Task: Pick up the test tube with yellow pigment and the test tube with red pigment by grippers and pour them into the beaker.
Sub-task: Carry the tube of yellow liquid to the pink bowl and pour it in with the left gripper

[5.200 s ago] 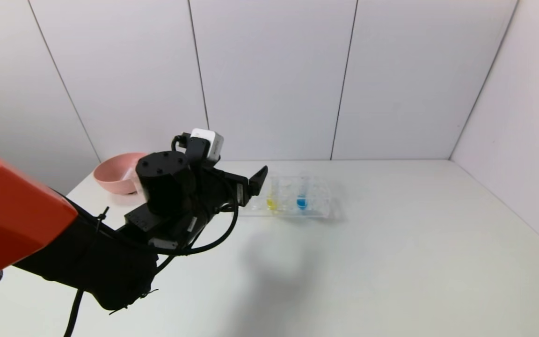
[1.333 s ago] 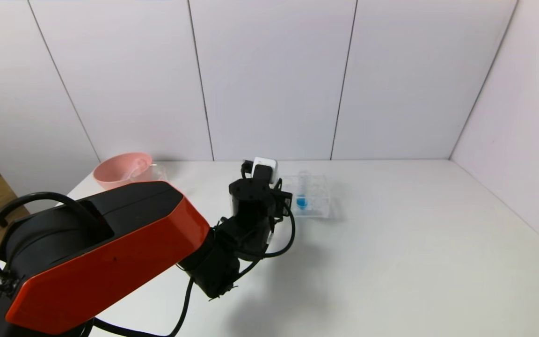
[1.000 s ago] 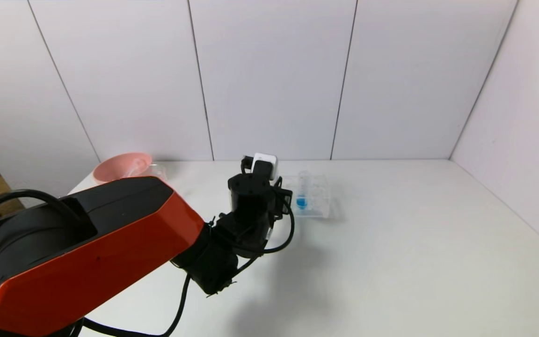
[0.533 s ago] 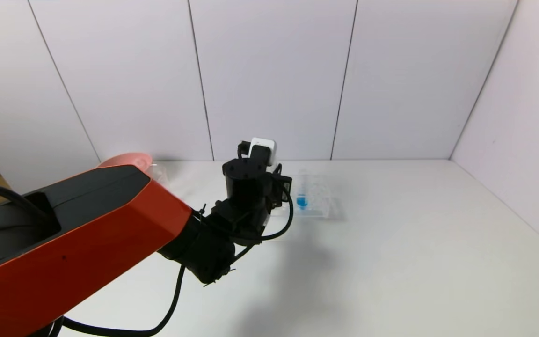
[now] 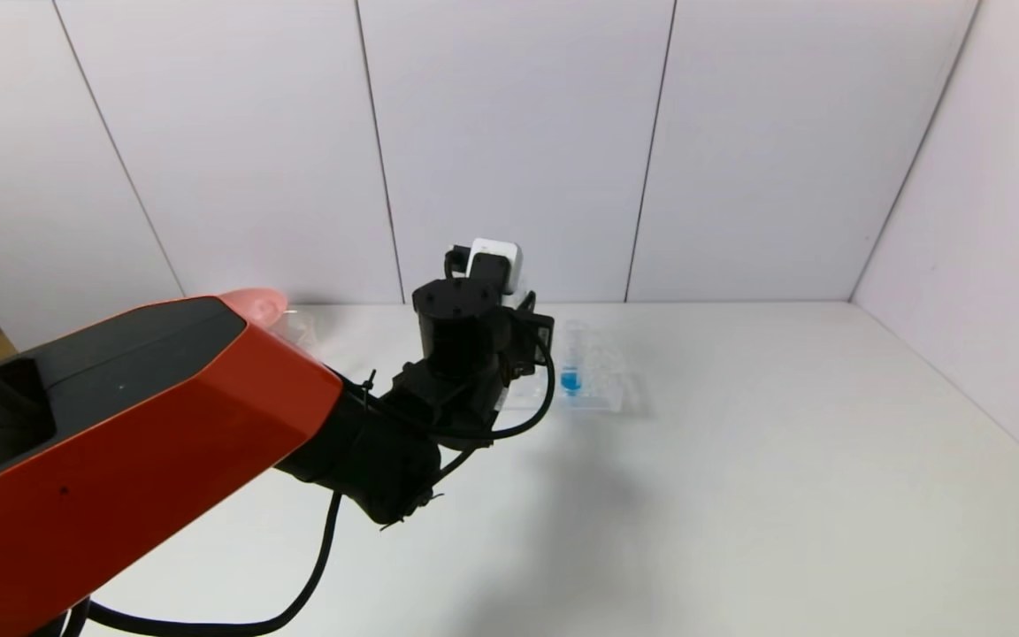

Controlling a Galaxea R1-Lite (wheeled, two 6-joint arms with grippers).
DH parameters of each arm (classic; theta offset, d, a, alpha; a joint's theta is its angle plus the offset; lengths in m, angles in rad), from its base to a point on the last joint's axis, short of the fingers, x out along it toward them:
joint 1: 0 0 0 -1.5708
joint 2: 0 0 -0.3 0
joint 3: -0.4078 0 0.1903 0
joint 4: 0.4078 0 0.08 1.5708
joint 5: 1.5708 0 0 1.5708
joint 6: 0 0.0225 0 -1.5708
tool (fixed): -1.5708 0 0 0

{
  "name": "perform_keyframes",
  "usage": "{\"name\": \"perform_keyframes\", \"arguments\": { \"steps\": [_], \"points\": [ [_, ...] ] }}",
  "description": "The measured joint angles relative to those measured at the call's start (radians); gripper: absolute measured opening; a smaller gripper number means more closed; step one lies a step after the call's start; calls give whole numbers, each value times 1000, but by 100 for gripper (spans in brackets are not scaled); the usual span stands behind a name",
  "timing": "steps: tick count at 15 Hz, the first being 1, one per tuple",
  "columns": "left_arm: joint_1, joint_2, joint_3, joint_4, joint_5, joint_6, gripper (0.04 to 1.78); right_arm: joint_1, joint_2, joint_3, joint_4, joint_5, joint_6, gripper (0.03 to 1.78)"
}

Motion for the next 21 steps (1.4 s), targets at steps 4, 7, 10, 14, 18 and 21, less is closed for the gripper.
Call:
{"name": "perform_keyframes", "arguments": {
  "steps": [4, 7, 10, 14, 18, 21],
  "points": [
    [0, -50, 11, 42, 0, 12, 45, 0, 0, 0, 0, 0, 0, 11],
    [11, -115, 13, 86, 1, 28, 45, 0, 0, 0, 0, 0, 0, 11],
    [34, -193, 15, 161, 2, 31, 45, 0, 0, 0, 0, 0, 0, 11],
    [80, -296, 14, 264, 3, 49, 45, 0, 0, 0, 0, 0, 0, 11],
    [161, -373, 10, 300, -3, 61, 45, 0, 0, 0, 0, 0, 0, 11],
    [246, -402, 11, 303, -69, 61, 45, 0, 0, 0, 0, 0, 0, 11]
  ]
}}
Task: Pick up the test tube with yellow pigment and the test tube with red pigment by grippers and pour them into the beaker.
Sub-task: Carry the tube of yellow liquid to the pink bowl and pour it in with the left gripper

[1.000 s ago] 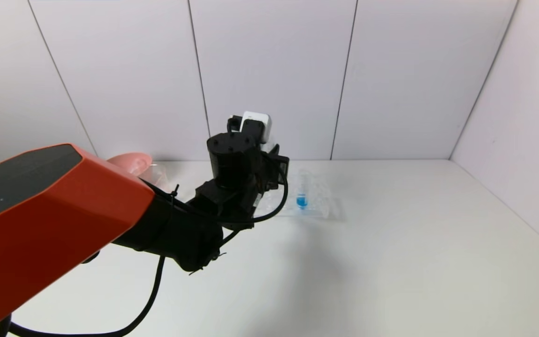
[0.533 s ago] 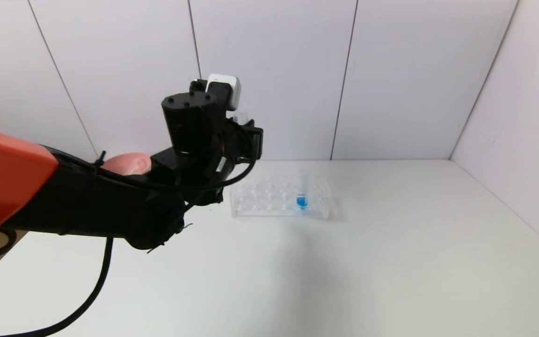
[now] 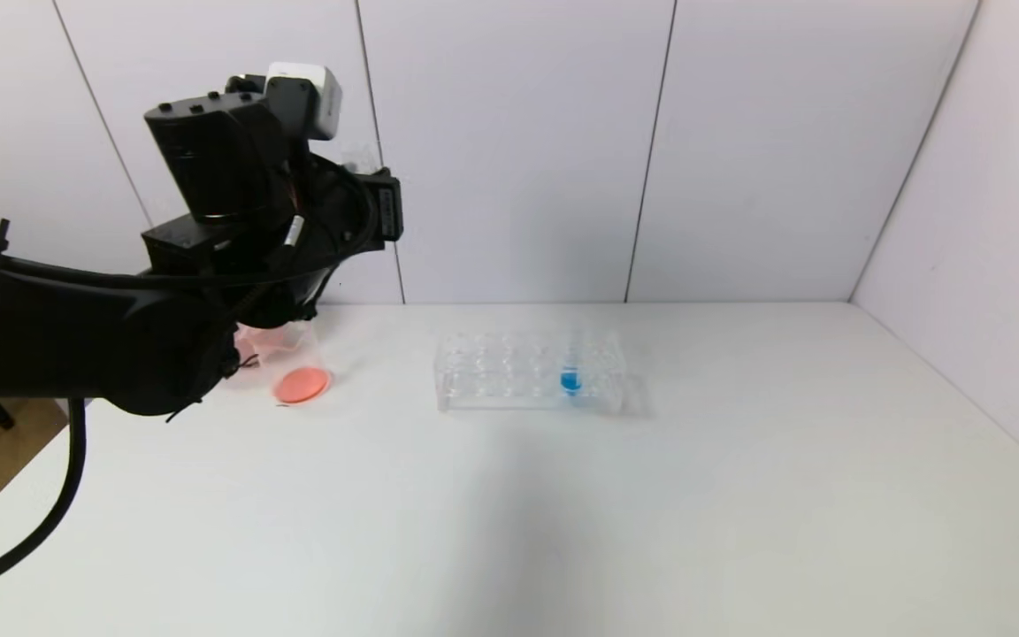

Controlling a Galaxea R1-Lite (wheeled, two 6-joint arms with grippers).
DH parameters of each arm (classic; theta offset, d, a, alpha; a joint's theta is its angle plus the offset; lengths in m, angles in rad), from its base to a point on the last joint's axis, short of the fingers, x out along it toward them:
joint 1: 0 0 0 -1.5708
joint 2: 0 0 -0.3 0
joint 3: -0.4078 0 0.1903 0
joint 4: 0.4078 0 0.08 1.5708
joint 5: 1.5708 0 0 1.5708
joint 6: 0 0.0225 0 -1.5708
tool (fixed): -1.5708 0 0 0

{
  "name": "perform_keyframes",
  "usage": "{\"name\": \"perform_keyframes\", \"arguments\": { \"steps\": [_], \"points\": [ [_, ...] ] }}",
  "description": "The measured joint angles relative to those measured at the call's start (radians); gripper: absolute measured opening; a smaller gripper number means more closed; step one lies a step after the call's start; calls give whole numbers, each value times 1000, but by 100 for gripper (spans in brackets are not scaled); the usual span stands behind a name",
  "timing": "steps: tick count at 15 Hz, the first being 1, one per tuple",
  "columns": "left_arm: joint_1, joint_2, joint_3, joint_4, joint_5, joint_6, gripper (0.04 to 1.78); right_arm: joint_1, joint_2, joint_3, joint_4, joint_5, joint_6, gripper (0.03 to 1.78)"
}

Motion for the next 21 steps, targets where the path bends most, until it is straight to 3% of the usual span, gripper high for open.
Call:
{"name": "perform_keyframes", "arguments": {
  "steps": [5, 11, 17, 21],
  "points": [
    [144, -15, -1, 6, -90, -1, 45, 0, 0, 0, 0, 0, 0, 11],
    [313, -11, -62, 133, -175, -9, 45, 0, 0, 0, 0, 0, 0, 11],
    [397, 1, -137, 263, -183, -12, 45, 0, 0, 0, 0, 0, 0, 11],
    [458, 3, -153, 298, -309, -13, 45, 0, 0, 0, 0, 0, 0, 11]
  ]
}}
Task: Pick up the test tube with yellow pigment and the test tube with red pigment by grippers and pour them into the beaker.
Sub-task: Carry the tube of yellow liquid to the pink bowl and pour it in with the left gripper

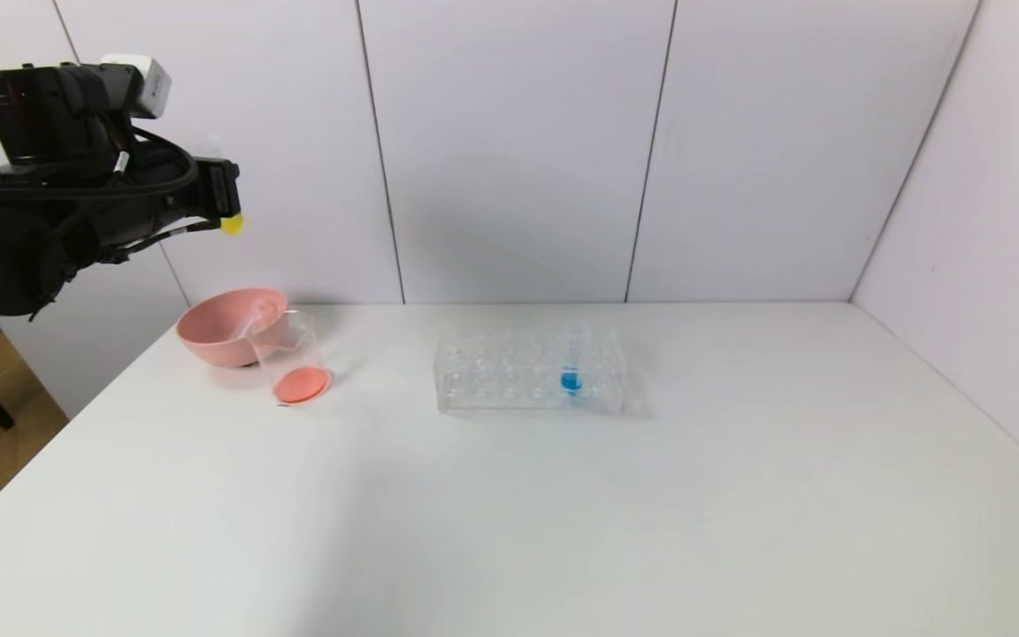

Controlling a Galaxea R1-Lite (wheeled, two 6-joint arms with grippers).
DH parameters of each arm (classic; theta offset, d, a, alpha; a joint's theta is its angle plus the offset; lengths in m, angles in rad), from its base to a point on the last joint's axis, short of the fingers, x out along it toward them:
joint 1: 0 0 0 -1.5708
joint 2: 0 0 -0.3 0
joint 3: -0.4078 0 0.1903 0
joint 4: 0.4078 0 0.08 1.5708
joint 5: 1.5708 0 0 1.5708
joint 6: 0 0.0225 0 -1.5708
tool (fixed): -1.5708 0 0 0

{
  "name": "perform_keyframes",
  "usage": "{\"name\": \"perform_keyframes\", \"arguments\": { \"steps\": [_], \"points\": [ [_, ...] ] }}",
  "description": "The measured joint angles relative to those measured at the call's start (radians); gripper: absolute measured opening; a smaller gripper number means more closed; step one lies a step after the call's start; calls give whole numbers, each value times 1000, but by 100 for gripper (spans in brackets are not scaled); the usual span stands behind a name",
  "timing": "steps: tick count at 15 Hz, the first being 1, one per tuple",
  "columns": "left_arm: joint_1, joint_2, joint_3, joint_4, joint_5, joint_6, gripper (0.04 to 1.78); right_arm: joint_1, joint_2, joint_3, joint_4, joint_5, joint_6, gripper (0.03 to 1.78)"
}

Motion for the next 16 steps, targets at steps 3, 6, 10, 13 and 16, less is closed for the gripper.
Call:
{"name": "perform_keyframes", "arguments": {
  "steps": [3, 6, 10, 13, 16],
  "points": [
    [66, 7, 3, -1, -109, 0, 45, 0, 0, 0, 0, 0, 0, 11],
    [119, 29, 0, -10, -199, 1, 45, 0, 0, 0, 0, 0, 0, 11],
    [155, 67, -1, -11, -283, 3, 45, 0, 0, 0, 0, 0, 0, 11],
    [202, 89, 7, -12, -401, 13, 45, 0, 0, 0, 0, 0, 0, 11],
    [260, 105, 16, -37, -561, 22, 45, 0, 0, 0, 0, 0, 0, 11]
  ]
}}
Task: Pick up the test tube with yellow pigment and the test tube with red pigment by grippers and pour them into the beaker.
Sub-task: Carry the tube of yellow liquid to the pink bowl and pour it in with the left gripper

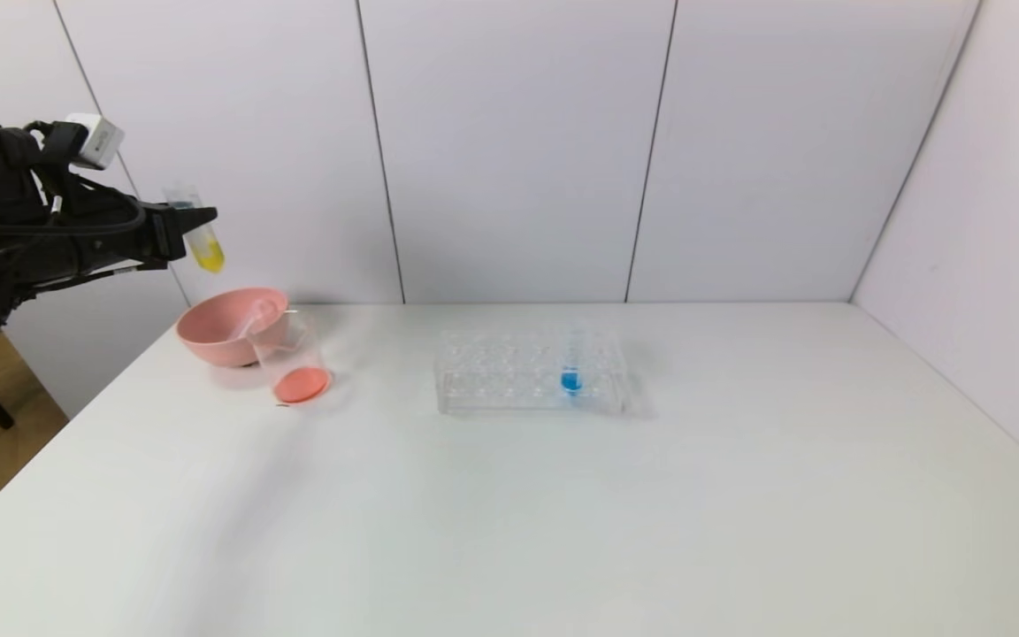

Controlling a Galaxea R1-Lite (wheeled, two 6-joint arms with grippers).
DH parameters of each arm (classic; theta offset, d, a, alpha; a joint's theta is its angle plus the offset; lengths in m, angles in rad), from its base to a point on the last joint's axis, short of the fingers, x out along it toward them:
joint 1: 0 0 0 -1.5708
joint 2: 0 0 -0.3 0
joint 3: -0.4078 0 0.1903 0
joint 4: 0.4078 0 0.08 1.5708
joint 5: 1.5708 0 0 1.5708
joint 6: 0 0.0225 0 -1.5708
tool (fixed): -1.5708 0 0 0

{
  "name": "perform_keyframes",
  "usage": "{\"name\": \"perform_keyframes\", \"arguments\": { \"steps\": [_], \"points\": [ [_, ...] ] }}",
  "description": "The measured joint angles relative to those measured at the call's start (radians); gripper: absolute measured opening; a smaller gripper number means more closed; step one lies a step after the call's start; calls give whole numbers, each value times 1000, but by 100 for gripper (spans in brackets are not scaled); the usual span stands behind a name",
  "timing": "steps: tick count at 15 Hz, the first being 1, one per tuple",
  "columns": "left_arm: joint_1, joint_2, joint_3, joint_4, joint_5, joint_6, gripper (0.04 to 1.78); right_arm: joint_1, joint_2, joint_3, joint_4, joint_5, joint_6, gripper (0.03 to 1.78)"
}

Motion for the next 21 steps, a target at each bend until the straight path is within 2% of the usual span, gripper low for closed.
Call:
{"name": "perform_keyframes", "arguments": {
  "steps": [2, 6, 9, 14, 19, 21],
  "points": [
    [22, 10, 4, -29, -48, 0, 45, 0, 0, 0, 0, 0, 0, 11],
    [31, 27, 12, -107, -68, -2, 45, 0, 0, 0, 0, 0, 0, 11],
    [27, 39, -6, -108, -148, 1, 45, 0, 0, 0, 0, 0, 0, 11],
    [15, 74, -17, -106, -161, 5, 45, 0, 0, 0, 0, 0, 0, 11],
    [10, 91, -46, -64, -170, 36, 45, 0, 0, 0, 0, 0, 0, 11],
    [9, 95, -108, 24, -177, 106, 45, 0, 0, 0, 0, 0, 0, 11]
  ]
}}
